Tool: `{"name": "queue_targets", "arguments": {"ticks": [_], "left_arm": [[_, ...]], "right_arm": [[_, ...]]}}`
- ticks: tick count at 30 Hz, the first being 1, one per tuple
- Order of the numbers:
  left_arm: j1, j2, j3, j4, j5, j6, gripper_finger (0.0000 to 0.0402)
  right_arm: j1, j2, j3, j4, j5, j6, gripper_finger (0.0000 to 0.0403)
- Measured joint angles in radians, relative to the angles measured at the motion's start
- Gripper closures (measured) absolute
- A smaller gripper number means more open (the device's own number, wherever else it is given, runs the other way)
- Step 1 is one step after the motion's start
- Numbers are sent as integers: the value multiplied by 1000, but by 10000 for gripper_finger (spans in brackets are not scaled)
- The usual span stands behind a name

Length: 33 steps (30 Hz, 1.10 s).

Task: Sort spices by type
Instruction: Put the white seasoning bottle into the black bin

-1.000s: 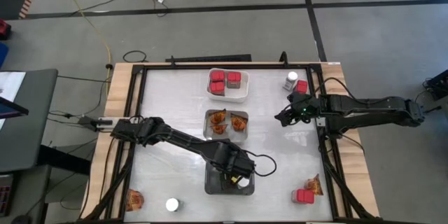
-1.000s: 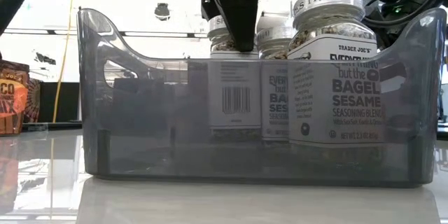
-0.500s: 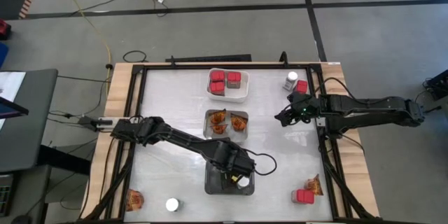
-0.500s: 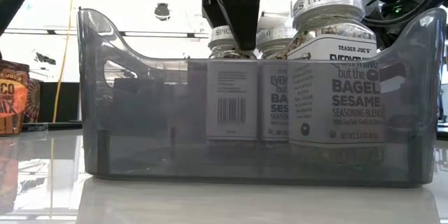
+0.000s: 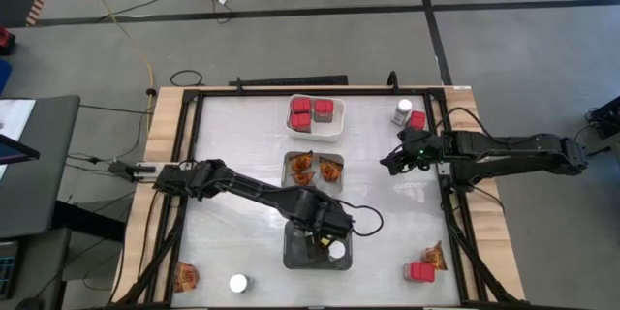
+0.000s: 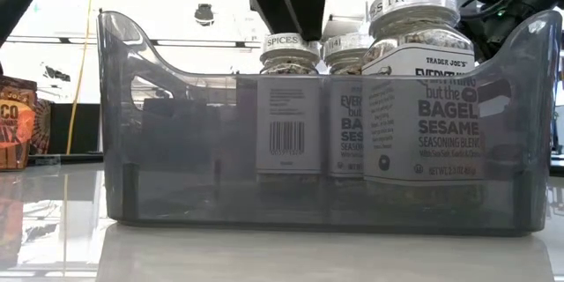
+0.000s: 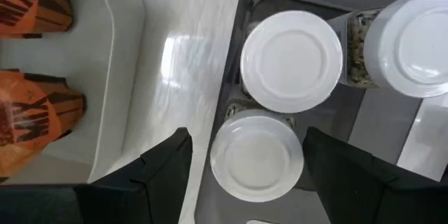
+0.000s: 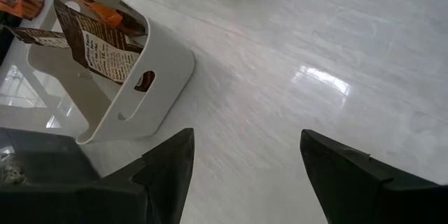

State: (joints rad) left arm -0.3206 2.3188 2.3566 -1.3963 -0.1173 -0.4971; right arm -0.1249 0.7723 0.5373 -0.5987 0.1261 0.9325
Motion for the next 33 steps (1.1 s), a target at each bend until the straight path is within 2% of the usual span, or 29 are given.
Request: {"name": "queue_targets", "arguments": {"ticks": [11, 20, 27, 33], "left_arm": [[-8, -83, 0, -71, -10, -91, 140], [-56, -190, -2, -177, -209, -220, 140], [-97, -209, -5, -175, -241, -221, 140], [-127, -209, -5, -175, -252, -209, 140]], "right_arm": [[0, 0, 0, -4, 0, 0, 117], [0, 0, 0, -34, 0, 2, 117], [10, 0, 0, -36, 0, 29, 117], [89, 0, 0, -32, 2, 73, 117]]}}
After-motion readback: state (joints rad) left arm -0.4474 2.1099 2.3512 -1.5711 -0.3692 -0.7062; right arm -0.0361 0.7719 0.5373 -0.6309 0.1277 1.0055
